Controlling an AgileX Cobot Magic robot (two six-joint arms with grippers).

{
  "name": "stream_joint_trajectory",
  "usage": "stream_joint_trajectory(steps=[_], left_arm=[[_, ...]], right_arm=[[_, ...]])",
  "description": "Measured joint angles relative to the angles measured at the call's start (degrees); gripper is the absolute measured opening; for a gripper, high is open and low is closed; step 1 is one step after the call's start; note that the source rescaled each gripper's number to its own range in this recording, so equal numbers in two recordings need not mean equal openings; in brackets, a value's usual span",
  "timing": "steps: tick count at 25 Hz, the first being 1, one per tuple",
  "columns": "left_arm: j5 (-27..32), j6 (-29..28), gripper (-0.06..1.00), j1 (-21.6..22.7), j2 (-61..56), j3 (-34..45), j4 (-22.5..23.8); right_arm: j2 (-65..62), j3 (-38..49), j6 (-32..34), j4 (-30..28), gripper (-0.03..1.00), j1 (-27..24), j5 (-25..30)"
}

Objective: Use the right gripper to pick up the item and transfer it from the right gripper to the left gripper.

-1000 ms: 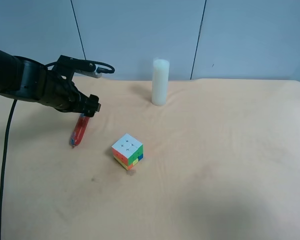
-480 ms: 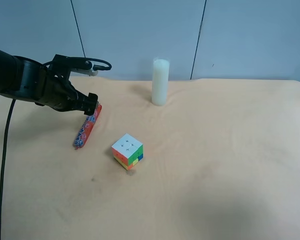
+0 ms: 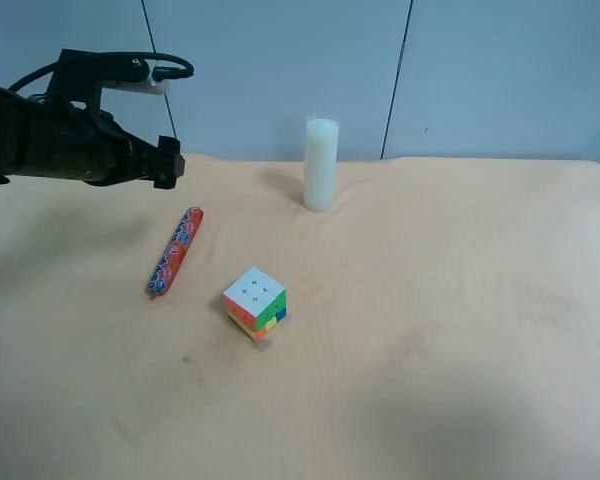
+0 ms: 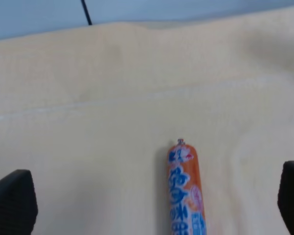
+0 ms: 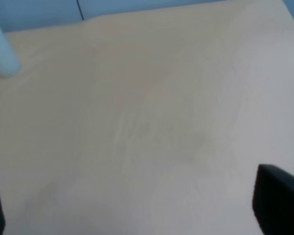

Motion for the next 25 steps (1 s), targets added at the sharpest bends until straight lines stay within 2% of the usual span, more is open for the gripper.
stream_joint_trajectory(steps=[2, 7, 8, 10, 12, 18, 22, 24, 25], left_arm=[[-1.01, 1.5, 0.99, 0.0, -3.18, 1.92, -1.27], [-4.83, 9.36, 0.99, 0.0, -9.7, 4.87, -6.05], [-4.99, 9.66, 0.99, 0.0, -10.78, 5.42, -6.09], [-4.78, 6.98, 0.99, 0.0, -12.72, 6.75, -2.42], [-3.68, -0.75, 0.99, 0.0, -14.75, 8.25, 5.0], [4.58, -32.31, 1.0, 0.0, -20.33, 11.6, 30.78], [8.98, -51.68, 1.0, 0.0, -22.86, 11.8, 50.28], [11.13, -59.18, 1.0, 0.0, -23.68, 11.8, 58.41], [12.29, -61.44, 1.0, 0.35, -24.03, 11.84, 60.32]], right_arm=[[0.0, 0.0, 0.0, 0.0, 1.0, 0.0, 0.0], [0.0, 0.0, 0.0, 0.0, 1.0, 0.0, 0.0], [0.0, 0.0, 0.0, 0.0, 1.0, 0.0, 0.0], [0.0, 0.0, 0.0, 0.0, 1.0, 0.0, 0.0], [0.0, 0.0, 0.0, 0.0, 1.0, 0.0, 0.0], [0.0, 0.0, 0.0, 0.0, 1.0, 0.0, 0.0], [0.0, 0.0, 0.0, 0.0, 1.0, 0.0, -0.04], [0.0, 0.0, 0.0, 0.0, 1.0, 0.0, -0.04], [0.0, 0.0, 0.0, 0.0, 1.0, 0.0, -0.04]])
